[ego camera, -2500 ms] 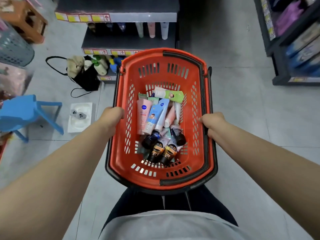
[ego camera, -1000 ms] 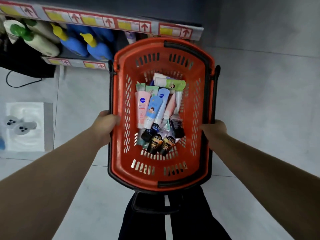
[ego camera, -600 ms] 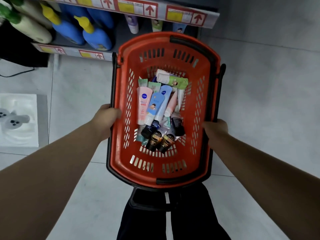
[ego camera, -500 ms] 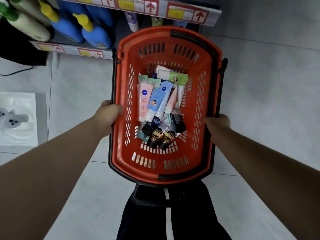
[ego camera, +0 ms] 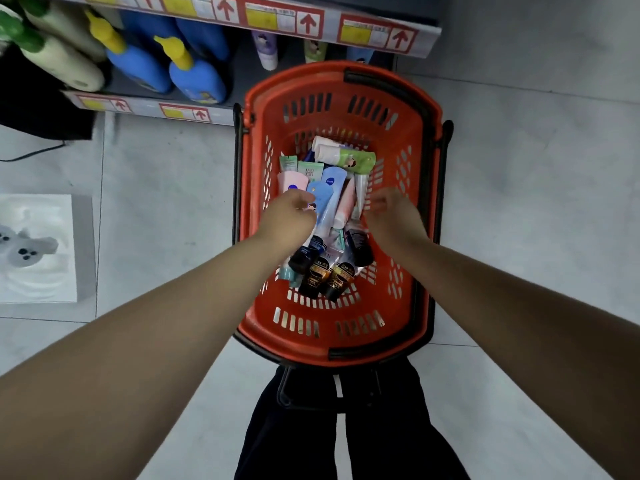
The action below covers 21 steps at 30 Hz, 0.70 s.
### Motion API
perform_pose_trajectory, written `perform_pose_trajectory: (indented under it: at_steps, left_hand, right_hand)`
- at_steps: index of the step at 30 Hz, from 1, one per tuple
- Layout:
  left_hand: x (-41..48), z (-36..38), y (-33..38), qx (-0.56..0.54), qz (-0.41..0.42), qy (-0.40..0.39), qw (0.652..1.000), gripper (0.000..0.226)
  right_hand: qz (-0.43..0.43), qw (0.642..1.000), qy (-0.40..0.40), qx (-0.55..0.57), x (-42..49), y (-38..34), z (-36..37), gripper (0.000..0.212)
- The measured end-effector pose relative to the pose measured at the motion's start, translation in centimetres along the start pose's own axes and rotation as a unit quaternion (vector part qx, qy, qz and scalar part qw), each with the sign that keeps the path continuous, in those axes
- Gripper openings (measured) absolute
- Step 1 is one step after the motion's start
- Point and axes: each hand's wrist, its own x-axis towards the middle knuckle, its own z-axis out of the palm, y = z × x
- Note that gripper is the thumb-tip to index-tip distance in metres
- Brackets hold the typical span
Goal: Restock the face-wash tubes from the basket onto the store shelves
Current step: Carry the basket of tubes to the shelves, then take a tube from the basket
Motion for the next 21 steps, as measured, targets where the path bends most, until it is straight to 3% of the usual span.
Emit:
perform_pose_trajectory:
  at_steps: [3, 6, 11, 16, 21]
  left_hand:
    - [2.9, 1.1, -1.1, 0.023, -0.038, -0.028, 0.999, 0.035]
    - [5.9, 2.1, -3.8, 0.036, -0.085, -0.035, 0.995, 0.017]
    - [9.0, 4.9, -8.1, 0.048, -0.147, -0.033, 0.987, 0.035]
    - [10.7, 6.8, -10.3, -0.005, -0.167, -0.011, 0.986, 0.039]
    - [9.8, 6.3, -10.8, -0.1, -0.159, -0.052, 0.981, 0.028]
  right_hand:
    - [0.03, 0.998, -0.064, 0.004, 1.7, -0.2, 2.8, 0.025]
    - [0.055, 0.992, -0.109, 0.008, 3.4, 0.9, 5.7, 0.018]
    - [0.08, 0.978, -0.194, 0.012, 5.9, 2.9, 10.5, 0.021]
    - [0.126, 0.97, -0.15, 0.141, 6.7, 4.2, 14.0, 0.031]
    - [0.162, 0.952, -0.137, 0.221, 6.3, 4.7, 13.9, 0.032]
